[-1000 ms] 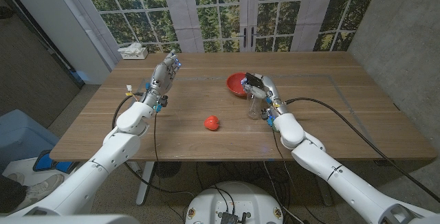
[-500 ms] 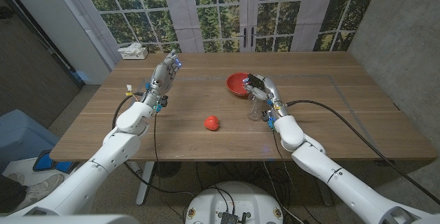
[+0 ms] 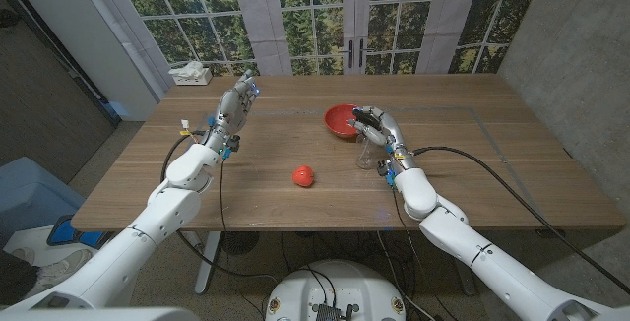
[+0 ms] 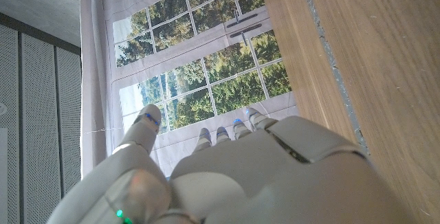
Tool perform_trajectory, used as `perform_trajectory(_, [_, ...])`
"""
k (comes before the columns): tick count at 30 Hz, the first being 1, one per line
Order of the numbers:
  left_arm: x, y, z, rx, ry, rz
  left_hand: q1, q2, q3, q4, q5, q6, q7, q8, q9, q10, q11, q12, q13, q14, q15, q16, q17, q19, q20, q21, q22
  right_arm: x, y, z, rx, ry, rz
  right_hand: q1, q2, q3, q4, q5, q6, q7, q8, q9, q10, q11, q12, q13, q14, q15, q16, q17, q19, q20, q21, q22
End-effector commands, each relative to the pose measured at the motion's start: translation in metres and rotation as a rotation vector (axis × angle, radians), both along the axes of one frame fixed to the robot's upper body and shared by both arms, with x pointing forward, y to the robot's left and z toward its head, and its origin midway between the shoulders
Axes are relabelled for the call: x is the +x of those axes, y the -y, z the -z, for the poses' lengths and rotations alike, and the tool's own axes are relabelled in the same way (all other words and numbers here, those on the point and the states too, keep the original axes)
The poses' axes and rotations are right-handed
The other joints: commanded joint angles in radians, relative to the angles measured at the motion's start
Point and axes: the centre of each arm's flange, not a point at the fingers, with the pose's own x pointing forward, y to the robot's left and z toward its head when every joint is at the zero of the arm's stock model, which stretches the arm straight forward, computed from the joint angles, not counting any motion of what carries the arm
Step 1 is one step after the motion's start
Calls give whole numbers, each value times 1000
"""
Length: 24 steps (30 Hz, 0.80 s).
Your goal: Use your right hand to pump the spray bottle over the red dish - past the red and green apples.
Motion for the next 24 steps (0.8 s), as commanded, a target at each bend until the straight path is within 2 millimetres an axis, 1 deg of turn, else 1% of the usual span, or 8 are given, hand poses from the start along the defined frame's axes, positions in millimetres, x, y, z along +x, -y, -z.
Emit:
perform_trajectory(1, [2,0,-3,4,5,3,9,30,-4,1,-1,2,0,2,3,-70,-3,0,3,-118,-64,3,3,-2,-63,-3,3,-2,5,-3,-21,-8,13,-84,-26,-51,13,-78,-55,7,-57,-9,-77,5,-32,-5,-90,-31,-34,-13,-44,68,-63,4])
perform_trajectory(4, [2,0,-3,5,5,3,9,30,-4,1,-1,1,0,2,3,-71,-3,0,3,-118,-64,3,3,-2,-63,-3,3,-3,6,-5,-24,-4,-4,-159,-35,-87,30,-124,-63,11,-86,-11,-108,11,-44,-12,-134,-9,-58,-31,-92,98,-119,4])
perform_trajectory(8, [2,0,-3,2,6,3,9,30,-4,1,-1,1,0,2,3,-71,-1,0,3,-118,-64,3,3,-2,-62,-3,3,-4,9,-8,-19,9,-12,-207,-36,-108,45,-133,-69,16,-101,-11,-122,16,-50,-14,-157,4,-73,-41,-108,117,-146,4])
perform_trajectory(12, [2,0,-3,3,5,2,9,30,-5,0,-1,1,0,1,3,-70,-2,0,3,-118,-64,3,3,-2,-62,-3,3,-5,14,-13,-34,5,-28,-305,-58,-159,68,-116,-82,17,-134,-11,-144,21,-60,-22,-204,21,-107,-67,-171,144,-217,4])
perform_trajectory(15, [1,1,-4,5,7,4,9,30,-5,0,-1,1,0,2,3,-70,-1,0,3,-118,-65,3,3,-2,-61,-3,3,-4,19,-17,-29,0,-79,-377,-63,-203,87,-95,-95,16,-164,-12,-173,27,-75,-31,-249,43,-139,-90,-224,146,-282,5])
perform_trajectory(17, [1,1,-4,6,9,4,9,30,-5,0,-1,1,0,1,3,-71,-1,0,3,-118,-64,3,3,-2,-62,-3,3,-4,23,-20,-8,-3,-123,-417,-54,-218,101,-88,-93,17,-175,-12,-181,33,-80,-35,-266,46,-151,-99,-247,147,-311,6])
perform_trajectory(19, [1,2,-5,6,11,3,9,30,-5,0,-1,0,0,1,3,-71,-1,0,3,-118,-64,3,3,-2,-62,-3,3,-5,28,-23,1,-1,-136,-460,-36,-229,121,-87,-90,15,-184,-12,-183,43,-83,-40,-281,50,-160,-106,-265,147,-337,6])
perform_trajectory(24, [0,3,-4,3,9,6,10,31,-6,-1,-1,0,0,1,3,-71,-3,0,3,-118,-64,3,3,-2,-62,-3,3,-8,37,-29,25,12,-134,-517,-14,-242,146,-87,-82,6,-197,-13,-186,52,-89,-50,-304,53,-176,-118,-293,146,-374,7])
